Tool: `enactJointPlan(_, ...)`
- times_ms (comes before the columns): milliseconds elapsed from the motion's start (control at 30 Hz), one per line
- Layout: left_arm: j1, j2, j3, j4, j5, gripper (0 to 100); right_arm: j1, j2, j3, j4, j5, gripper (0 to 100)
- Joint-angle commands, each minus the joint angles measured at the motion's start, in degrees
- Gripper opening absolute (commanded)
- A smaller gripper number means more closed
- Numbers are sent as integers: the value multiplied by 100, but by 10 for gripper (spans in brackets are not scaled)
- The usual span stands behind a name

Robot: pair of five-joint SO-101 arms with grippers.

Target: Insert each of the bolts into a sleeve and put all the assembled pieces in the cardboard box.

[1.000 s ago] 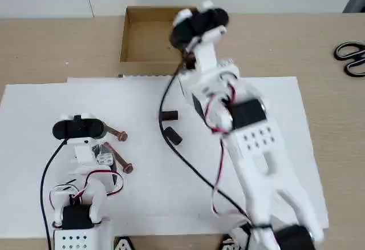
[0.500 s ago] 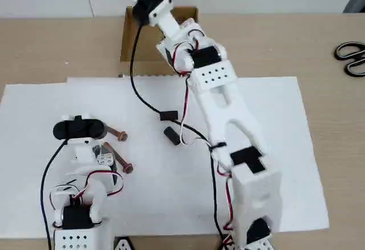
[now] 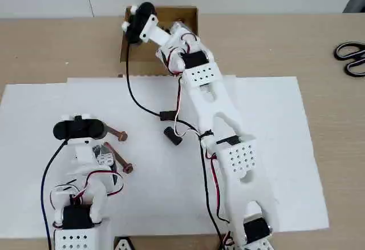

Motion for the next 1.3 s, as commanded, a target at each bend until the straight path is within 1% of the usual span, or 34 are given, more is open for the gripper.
enactJointPlan(0, 9, -53, -31, -123, -44, 6, 101, -119, -554, -145, 44, 151)
enactJointPlan(67, 9, -53, -31, -123, -44, 6, 92, -136, -703, -4, 44, 135)
enactJointPlan(100, 9, -53, -31, -123, -44, 6, 84, -163, -844, 251, 35, 121)
enactJointPlan(267, 9, -53, -31, -149, -44, 6, 48, -479, -1829, 2281, 18, 11)
enactJointPlan(333, 9, -53, -31, -149, -44, 6, 48, -488, -2154, 2967, -18, 6)
enactJointPlan(467, 0, -53, -31, -149, -44, 6, 48, -488, -3358, 4347, -703, 3)
enactJointPlan(567, -9, -53, -31, -149, -35, 6, 4, -488, -4132, 5640, -1090, 3)
enactJointPlan(600, -9, -53, -31, -149, -35, 6, 4, -488, -4281, 5886, -1213, 3)
enactJointPlan(733, -18, -53, -31, -149, -18, 6, 75, -716, -4369, 5886, -1829, 3)
enactJointPlan(800, -18, -53, -31, -149, -18, 6, 4, -1059, -4141, 5912, -2163, 3)
enactJointPlan(867, -18, -53, -31, -149, -9, 6, -101, -1473, -3604, 5921, -2497, 3)
enactJointPlan(1000, -26, -53, -31, -149, -9, 6, -338, -2651, -1899, 5912, -2971, 3)
enactJointPlan(1167, -26, -53, -31, -149, 0, 6, -479, -4163, 791, 5868, -2980, 3)
enactJointPlan(1267, -35, -53, -31, -149, 0, 6, -497, -4734, 2004, 5868, -2840, 3)
